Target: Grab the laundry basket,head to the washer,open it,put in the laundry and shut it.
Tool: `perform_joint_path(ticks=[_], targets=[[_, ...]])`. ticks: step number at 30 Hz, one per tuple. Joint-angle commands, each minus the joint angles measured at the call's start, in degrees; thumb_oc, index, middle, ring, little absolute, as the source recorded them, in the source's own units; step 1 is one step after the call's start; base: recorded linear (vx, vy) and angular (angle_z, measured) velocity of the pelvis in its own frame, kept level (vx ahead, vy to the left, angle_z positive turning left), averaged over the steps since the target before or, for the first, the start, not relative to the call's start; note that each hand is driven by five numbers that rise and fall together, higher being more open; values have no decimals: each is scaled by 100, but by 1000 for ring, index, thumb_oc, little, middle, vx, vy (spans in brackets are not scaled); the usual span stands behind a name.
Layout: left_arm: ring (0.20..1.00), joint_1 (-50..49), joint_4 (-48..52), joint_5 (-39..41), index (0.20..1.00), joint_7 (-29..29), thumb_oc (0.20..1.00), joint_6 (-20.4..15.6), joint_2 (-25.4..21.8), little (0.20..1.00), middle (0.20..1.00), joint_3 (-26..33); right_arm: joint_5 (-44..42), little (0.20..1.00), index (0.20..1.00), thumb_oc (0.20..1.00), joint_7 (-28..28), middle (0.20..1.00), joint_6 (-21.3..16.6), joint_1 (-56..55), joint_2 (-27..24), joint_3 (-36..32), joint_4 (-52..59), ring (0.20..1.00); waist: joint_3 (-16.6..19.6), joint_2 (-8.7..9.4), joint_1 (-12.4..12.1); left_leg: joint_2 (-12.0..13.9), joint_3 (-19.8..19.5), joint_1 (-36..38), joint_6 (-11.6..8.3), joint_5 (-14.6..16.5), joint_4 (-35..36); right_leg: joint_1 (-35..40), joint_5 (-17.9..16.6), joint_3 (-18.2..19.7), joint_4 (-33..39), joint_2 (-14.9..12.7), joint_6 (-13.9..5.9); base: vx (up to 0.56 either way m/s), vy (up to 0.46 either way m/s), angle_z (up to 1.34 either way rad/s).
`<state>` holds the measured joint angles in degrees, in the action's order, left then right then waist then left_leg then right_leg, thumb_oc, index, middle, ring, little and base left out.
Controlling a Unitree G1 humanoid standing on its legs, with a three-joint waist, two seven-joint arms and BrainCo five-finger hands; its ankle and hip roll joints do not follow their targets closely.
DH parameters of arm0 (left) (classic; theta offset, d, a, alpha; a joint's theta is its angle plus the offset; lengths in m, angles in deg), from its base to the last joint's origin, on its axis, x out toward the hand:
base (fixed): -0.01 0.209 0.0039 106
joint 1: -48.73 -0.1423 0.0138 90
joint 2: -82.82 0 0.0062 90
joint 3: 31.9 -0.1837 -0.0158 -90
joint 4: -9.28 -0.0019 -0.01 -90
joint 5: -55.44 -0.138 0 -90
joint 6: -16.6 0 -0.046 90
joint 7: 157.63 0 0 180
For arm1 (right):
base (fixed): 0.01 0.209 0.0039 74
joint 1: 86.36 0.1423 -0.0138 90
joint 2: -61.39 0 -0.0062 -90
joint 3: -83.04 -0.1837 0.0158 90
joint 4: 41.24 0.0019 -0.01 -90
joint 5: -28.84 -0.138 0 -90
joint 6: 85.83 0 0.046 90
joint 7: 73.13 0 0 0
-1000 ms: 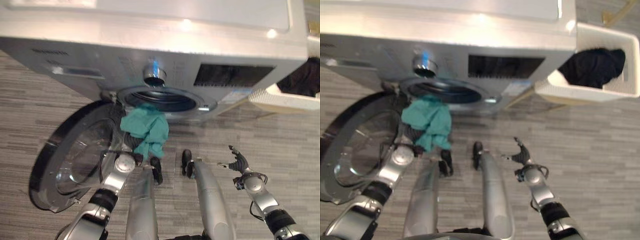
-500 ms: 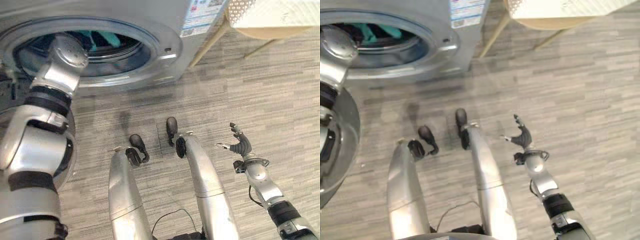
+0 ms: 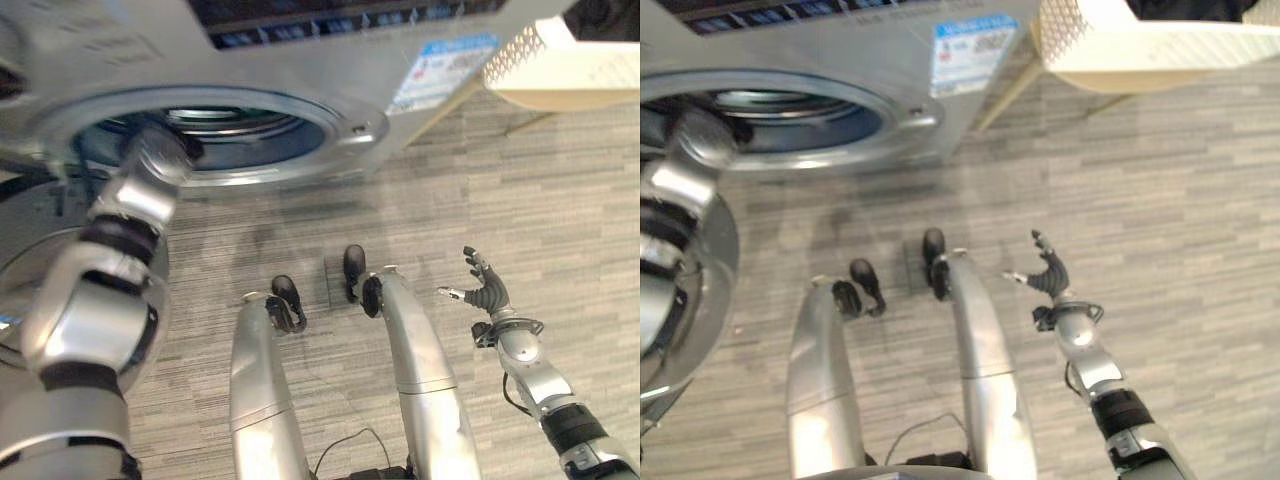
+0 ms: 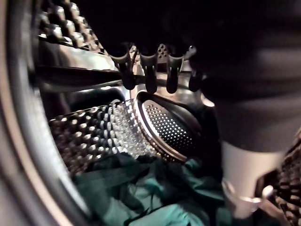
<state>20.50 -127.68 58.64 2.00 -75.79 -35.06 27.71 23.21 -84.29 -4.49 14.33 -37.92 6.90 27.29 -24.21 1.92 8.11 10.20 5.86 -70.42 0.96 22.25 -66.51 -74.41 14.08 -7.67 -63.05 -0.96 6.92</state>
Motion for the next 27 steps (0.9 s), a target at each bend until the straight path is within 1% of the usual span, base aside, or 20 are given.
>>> perform_joint_path(ticks=[1,3,4,5,7,8,9,10,11,12,13,14,15,16,18,19,20,21,22,27], targets=[[1000,-1352,465,11,1000,1,1000,-204,386,1000,1000,790,-90,1000,1000,1000,-113,1000,-37,-454,166,-36,-61,1000,744,-180,80,143,-93,178,186,-433,596,619,62,345,866,-64,-648,-16,-35,6],[1000,-2361,870,193,1000,239,1000,-289,737,1000,1000,1207,-26,1000,1000,1000,-120,1000,96,-513,261,-103,-214,1000,815,-171,-22,57,72,808,89,-547,1139,1136,12,369,1236,-118,-678,-18,-10,12],[1000,-2421,911,184,1000,243,1000,-276,739,1000,1000,1239,-24,1000,1000,1000,-120,1000,96,-531,248,-84,-211,1000,802,-163,-6,50,93,882,88,-565,1191,1197,-2,382,1273,-120,-680,-8,8,19],[1000,-2815,1100,286,1000,346,1000,-293,915,1000,1000,1348,31,1000,1000,1000,-104,1000,164,-550,240,-116,-278,1000,811,-161,-40,0,151,1208,74,-607,1436,1492,-29,386,1497,-158,-680,18,20,15],[1000,-4039,1644,550,1000,621,1000,-362,1381,1000,1000,1734,261,1000,1000,1000,-99,1000,334,-637,203,-267,-480,1000,898,-150,-176,-147,267,2340,-1,-796,2414,2504,-146,405,2204,-211,-764,51,15,16],[1000,-4073,1669,548,1000,624,1000,-353,1384,1000,1000,1748,262,1000,1000,1000,-99,1000,335,-651,195,-256,-477,1000,871,-144,-166,-158,279,2417,-2,-817,2468,2571,-159,409,2242,-216,-767,98,0,24],[1000,-4659,1860,664,1000,784,1000,-417,1600,1000,1000,1887,342,1000,1000,1000,-56,1000,391,-733,152,-355,-581,1000,898,-129,-232,-272,320,3133,-38,-927,3049,3273,-241,413,2767,-233,-820,63,2,28],[1000,-4679,1876,661,1000,786,1000,-411,1601,1000,1000,1895,343,1000,1000,1000,-56,1000,392,-741,149,-348,-578,1000,854,-116,-228,-283,332,3225,-39,-949,3107,3353,-255,420,2806,-237,-822,190,20,32],[1000,-5318,2020,776,1000,934,1000,-398,1848,1000,1000,2052,436,1000,1000,1000,46,1000,462,-892,163,-448,-680,1000,906,-95,-287,-414,336,3931,-59,-1074,3634,4103,-362,412,3351,-260,-884,179,22,24],[1000,-5557,2021,937,1000,1002,1000,-362,1983,1000,1000,2118,454,1000,1000,1000,77,1000,480,-964,173,-467,-727,1000,889,-80,-302,-492,319,4336,-69,-1151,3934,4532,-421,403,3643,-260,-913,183,22,21],[1000,-5557,2022,937,1000,1002,1000,-362,1983,1000,1000,2119,454,1000,1000,1000,77,1000,480,-964,173,-467,-727,1000,883,-79,-302,-493,320,4345,-69,-1153,3939,4540,-422,403,3647,-260,-913,125,16,23],[1000,-5764,1976,1015,1000,1039,1000,-374,2078,1000,1000,2196,431,1000,1000,1000,90,1000,474,-1016,200,-515,-765,1000,908,-58,-304,-553,296,4665,-93,-1231,4197,4904,-500,440,3935,-241,-939,123,74,24],[1000,-6123,1967,972,1000,1145,1000,-376,2187,1000,1000,2237,458,1000,1000,1000,177,1000,468,-1122,245,-552,-858,1000,953,8,-403,-760,60,5119,-113,-1584,4685,5447,-787,482,4492,-242,-953,123,74,12],[1000,-6125,1969,972,1000,1145,1000,-376,2187,1000,1000,2237,458,1000,1000,1000,177,1000,468,-1124,245,-552,-857,1000,934,11,-403,-763,61,5152,-113,-1591,4704,5476,-791,482,4505,-244,-953,118,100,-3],[1000,-6408,2002,885,1000,1245,1000,-336,2226,1000,1000,2292,496,1000,1000,1000,279,1000,475,-1250,277,-642,-980,1000,987,14,-488,-1088,-442,5532,-166,-1717,5186,5949,-915,521,4921,-160,-1023,132,67,-30],[1000,-6440,1859,797,1000,1276,1000,-312,2281,1000,1000,2283,484,1000,1000,1000,284,1000,462,-1226,304,-663,-1097,1000,1055,37,-481,-1157,-556,5720,-228,-1793,5399,6163,-1001,588,5176,-158,-1069,160,86,-38],[1000,-6518,1727,731,1000,1328,1000,-290,2322,1000,1000,2294,502,1000,1000,1000,316,1000,473,-1243,344,-700,-1211,1000,1170,35,-442,-1190,-611,6024,-212,-1755,5674,6404,-1035,630,5438,-113,-1125,279,155,-41],[1000,-6667,1535,589,1000,1432,1000,-232,2339,1000,1000,2298,526,1000,1000,1000,410,1000,503,-1304,354,-765,-1364,1000,1445,5,-383,-1162,-434,6375,-158,-1764,6006,6652,-1177,747,5716,-110,-1210,314,169,-44],[1000,-6717,1430,548,1000,1464,1000,-207,2357,1000,1000,2270,519,1000,1000,1000,433,1000,531,-1328,378,-778,-1479,1000,1540,-3,-366,-1177,-397,6493,-126,-1752,6086,6736,-1237,816,5805,-119,-1237,304,182,-49],[1000,-6806,1054,250,1000,1561,1000,-155,2389,1000,1000,2149,451,1000,1000,1000,506,1000,596,-1445,469,-801,-1702,1000,1693,-13,-318,-1199,-16,6984,-20,-1715,6464,6939,-1435,1224,6039,-57,-1375,93,121,-66]])
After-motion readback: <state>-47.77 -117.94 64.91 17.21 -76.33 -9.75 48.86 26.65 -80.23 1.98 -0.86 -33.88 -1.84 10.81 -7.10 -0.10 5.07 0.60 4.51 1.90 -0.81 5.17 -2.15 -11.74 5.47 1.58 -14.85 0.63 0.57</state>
